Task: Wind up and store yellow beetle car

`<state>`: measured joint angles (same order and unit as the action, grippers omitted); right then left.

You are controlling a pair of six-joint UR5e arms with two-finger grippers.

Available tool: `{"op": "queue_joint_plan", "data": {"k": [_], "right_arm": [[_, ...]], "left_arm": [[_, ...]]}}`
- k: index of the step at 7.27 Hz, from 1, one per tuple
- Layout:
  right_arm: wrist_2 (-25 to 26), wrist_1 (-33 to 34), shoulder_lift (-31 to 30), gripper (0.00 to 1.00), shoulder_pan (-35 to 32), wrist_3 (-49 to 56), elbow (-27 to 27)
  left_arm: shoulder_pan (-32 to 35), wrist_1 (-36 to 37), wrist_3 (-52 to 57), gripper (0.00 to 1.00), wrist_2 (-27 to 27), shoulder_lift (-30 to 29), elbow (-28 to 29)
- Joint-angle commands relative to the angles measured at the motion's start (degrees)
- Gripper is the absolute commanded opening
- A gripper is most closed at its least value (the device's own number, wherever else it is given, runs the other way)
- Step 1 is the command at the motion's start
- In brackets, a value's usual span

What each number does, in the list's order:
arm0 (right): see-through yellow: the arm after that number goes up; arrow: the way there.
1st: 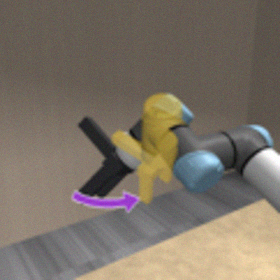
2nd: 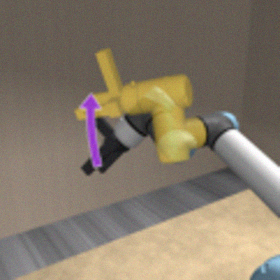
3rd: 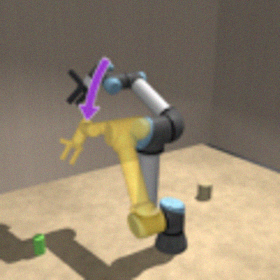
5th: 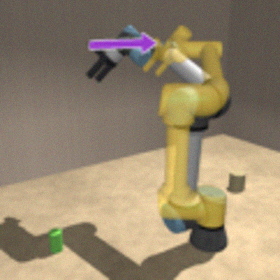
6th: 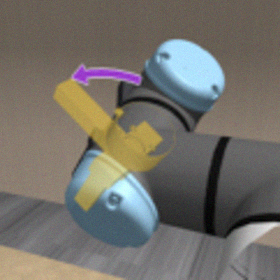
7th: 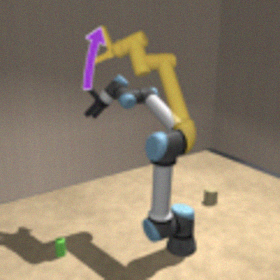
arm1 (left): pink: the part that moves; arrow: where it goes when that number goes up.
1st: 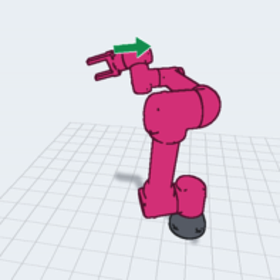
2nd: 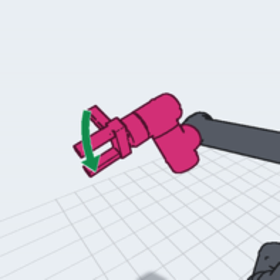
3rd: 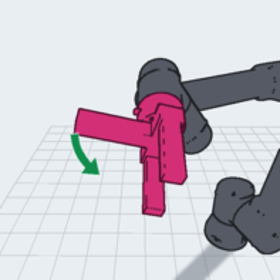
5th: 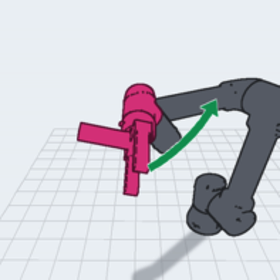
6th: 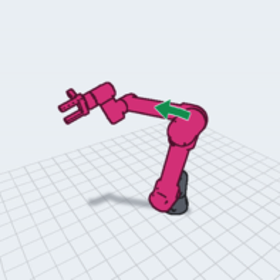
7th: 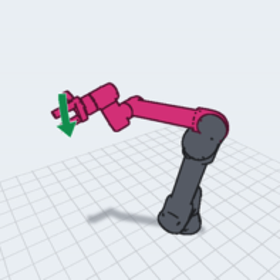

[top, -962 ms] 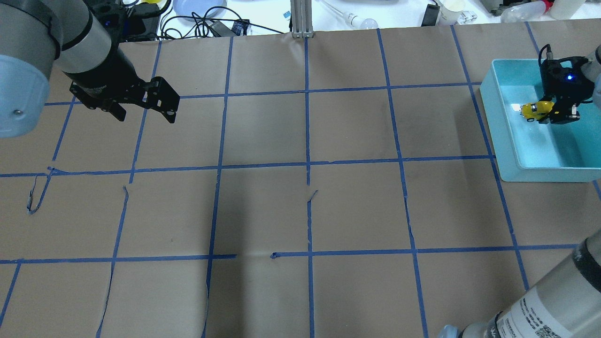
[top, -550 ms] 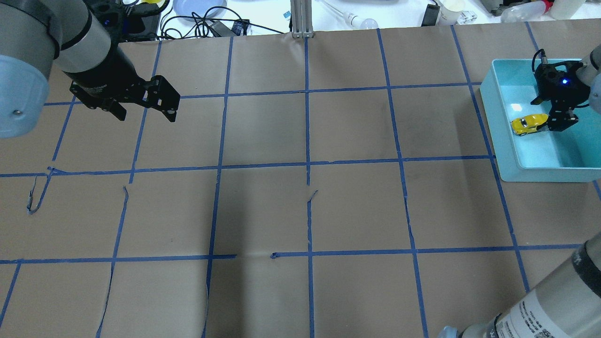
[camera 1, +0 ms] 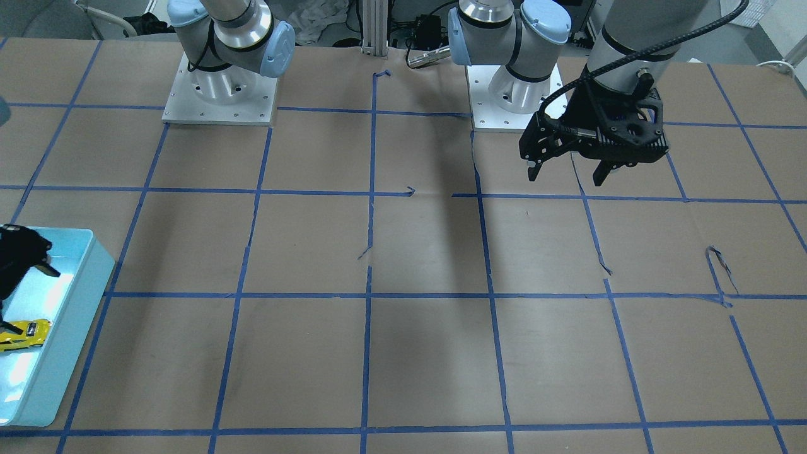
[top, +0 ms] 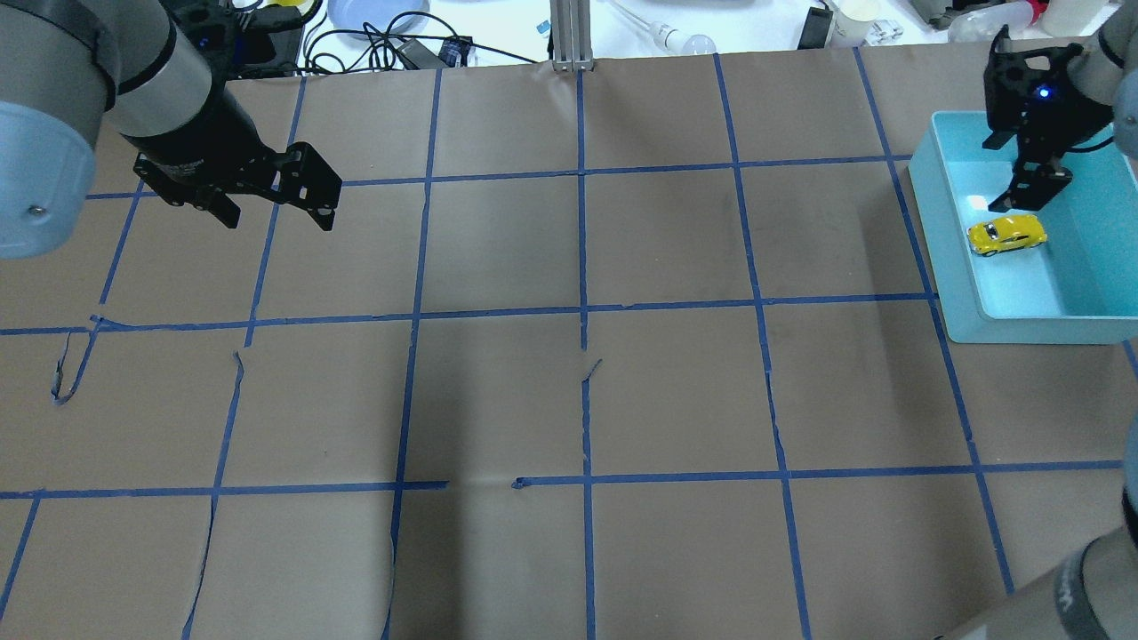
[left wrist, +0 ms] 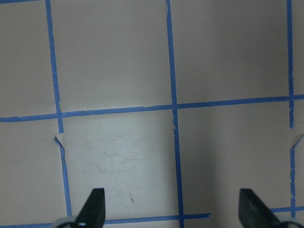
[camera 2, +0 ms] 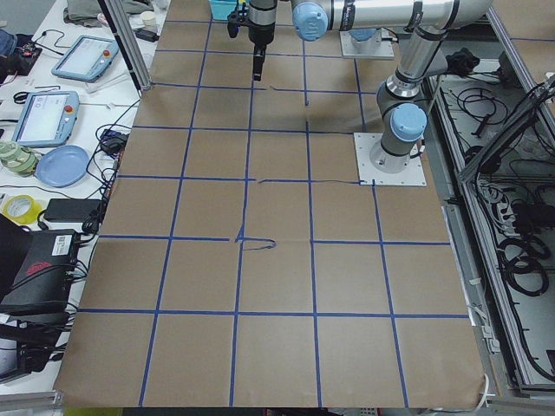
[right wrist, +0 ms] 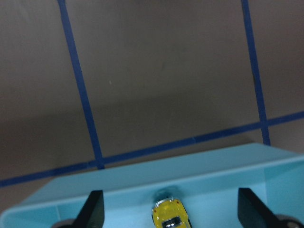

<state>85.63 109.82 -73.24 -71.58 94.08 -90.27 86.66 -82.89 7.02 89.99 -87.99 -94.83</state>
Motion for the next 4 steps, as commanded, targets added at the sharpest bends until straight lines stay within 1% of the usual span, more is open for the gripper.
{"op": "queue_joint_plan", "data": {"k": [1, 2, 3, 4], "right_arm": [[-5.43, -5.22, -4.88, 0.98, -10.9, -30.36, 0.53], [-2.87, -5.84, -5.33, 0.97, -16.6, -37.24, 2.28], [3.42, -7.84, -5.51, 0.96, -20.31, -45.4, 4.3], [3.4, -11.43, -6.12, 0.94, -22.61, -52.61, 6.06]], "left_arm": [[0.0, 0.01, 0.18, 1.0, 0.01, 0.18, 0.0], [-0.26, 0.01, -0.34, 1.0, 0.01, -0.07, 0.0], [-0.44, 0.27, -0.34, 1.0, -0.17, -0.08, 0.09], [-0.44, 0.27, -0.43, 1.0, -0.17, -0.08, 0.09]]}}
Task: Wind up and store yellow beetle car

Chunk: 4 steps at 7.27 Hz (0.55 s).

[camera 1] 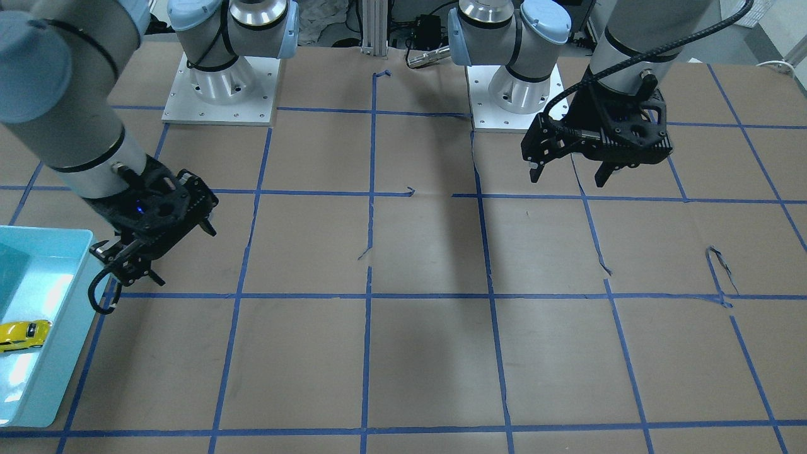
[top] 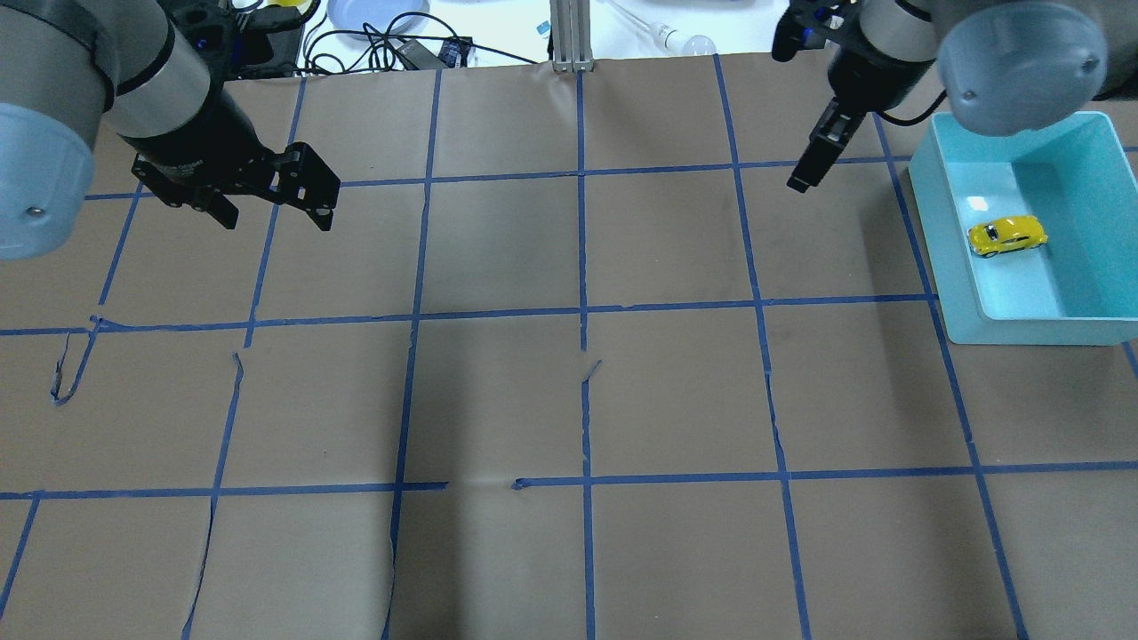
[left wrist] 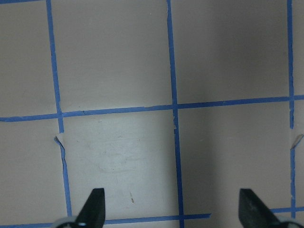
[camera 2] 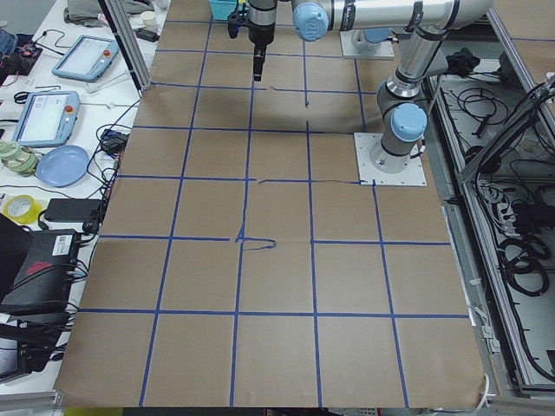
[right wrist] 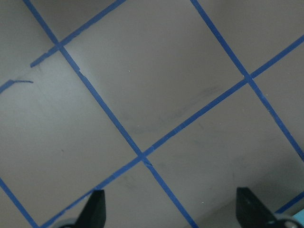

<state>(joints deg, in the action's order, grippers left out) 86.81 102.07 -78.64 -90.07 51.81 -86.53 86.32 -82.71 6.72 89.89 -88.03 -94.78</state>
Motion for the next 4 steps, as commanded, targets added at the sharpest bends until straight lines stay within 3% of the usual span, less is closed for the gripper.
{"op": "queue_joint_plan", "data": {"k": [1, 2, 3, 4], "right_arm": [[2.31, -4.85, -2.55, 0.88, -5.02, -15.98, 2.76], [2.22, -8.86, -5.1, 0.84, -4.76, -18.48, 2.86], [2.13, -8.73, -7.21, 0.86, -4.94, -20.24, 2.77], [1.79, -8.29, -7.49, 0.87, -4.59, -32.09, 2.59]], "left_arm": [[-0.1, 0.09, -0.21, 1.0, -0.15, 0.14, 0.12], [-0.1, 0.0, -0.21, 1.0, -0.24, 0.31, 0.04], [-0.27, 0.17, -1.26, 1.0, -0.24, 0.23, 0.21], [-0.18, 0.26, -1.36, 1.0, -0.15, 0.14, 0.04]]}}
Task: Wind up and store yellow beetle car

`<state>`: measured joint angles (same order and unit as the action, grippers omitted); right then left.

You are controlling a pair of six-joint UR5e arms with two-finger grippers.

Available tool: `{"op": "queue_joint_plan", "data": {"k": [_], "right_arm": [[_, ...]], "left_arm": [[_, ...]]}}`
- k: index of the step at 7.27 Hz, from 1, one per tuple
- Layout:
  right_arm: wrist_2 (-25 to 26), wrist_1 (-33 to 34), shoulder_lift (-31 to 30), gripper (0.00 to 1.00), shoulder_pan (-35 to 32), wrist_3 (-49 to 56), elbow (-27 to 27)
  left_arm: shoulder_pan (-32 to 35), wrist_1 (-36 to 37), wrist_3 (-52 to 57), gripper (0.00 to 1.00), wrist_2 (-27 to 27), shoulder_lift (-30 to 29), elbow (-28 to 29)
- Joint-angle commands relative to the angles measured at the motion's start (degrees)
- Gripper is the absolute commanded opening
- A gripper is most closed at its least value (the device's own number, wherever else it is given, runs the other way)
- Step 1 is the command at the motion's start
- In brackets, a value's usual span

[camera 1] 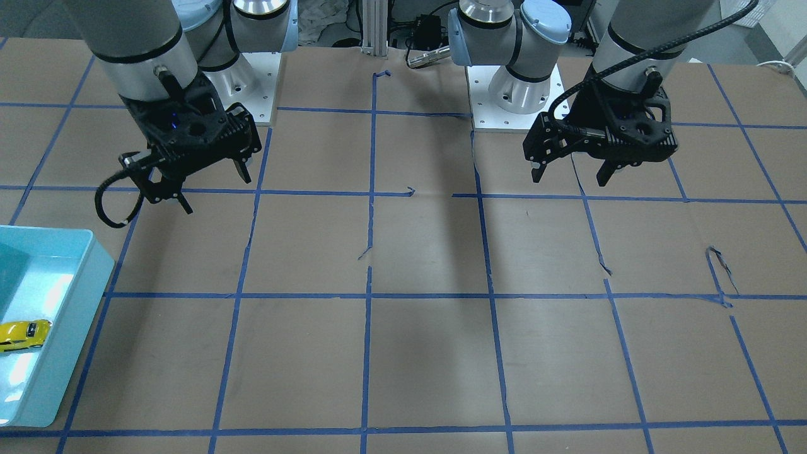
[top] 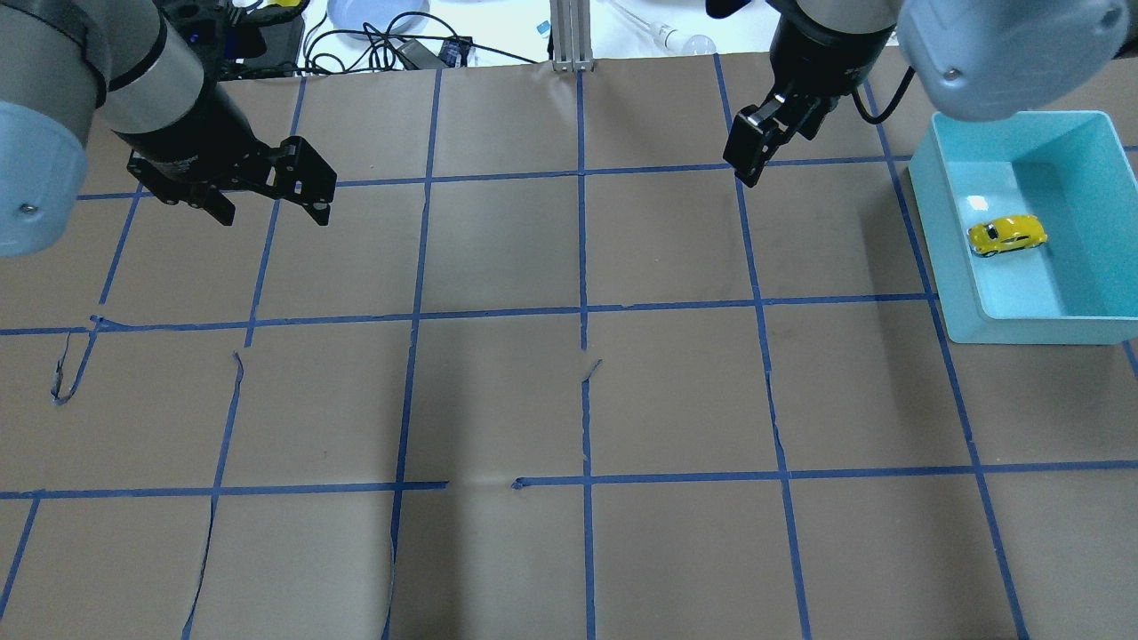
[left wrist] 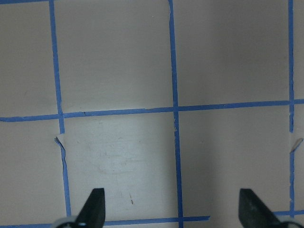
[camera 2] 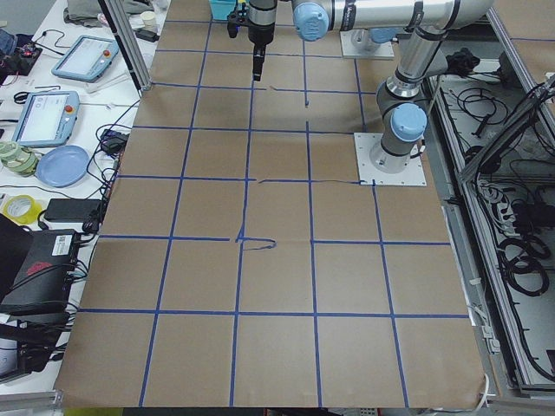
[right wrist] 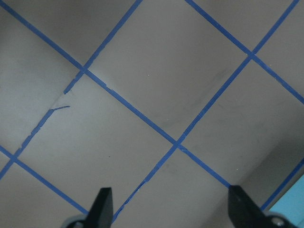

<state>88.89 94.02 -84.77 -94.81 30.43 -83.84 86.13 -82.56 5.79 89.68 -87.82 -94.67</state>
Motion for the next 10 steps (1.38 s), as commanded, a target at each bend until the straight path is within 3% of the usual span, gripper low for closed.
{"op": "queue_joint_plan", "data": {"k": [1, 4, 5, 10], "right_arm": [[-0.55, 2.71, -0.93, 0.91, 0.5, -17.88, 0.43], [-0.29, 0.13, -3.11, 0.91, 4.19, -21.72, -0.27], [0.32, -2.42, -3.82, 0.96, 4.37, -25.13, -0.1], [0.67, -2.79, -4.27, 1.0, 4.54, -25.42, -0.27]], "left_arm": [[-0.09, 0.38, -0.52, 1.0, 0.05, -0.15, 0.01], [-0.09, 0.73, -0.26, 1.0, 0.23, 0.02, -0.17], [-0.26, 0.91, 0.01, 1.0, 0.23, -0.07, -0.17], [-0.44, 0.91, 0.53, 1.0, 0.32, -0.07, -0.17]]}}
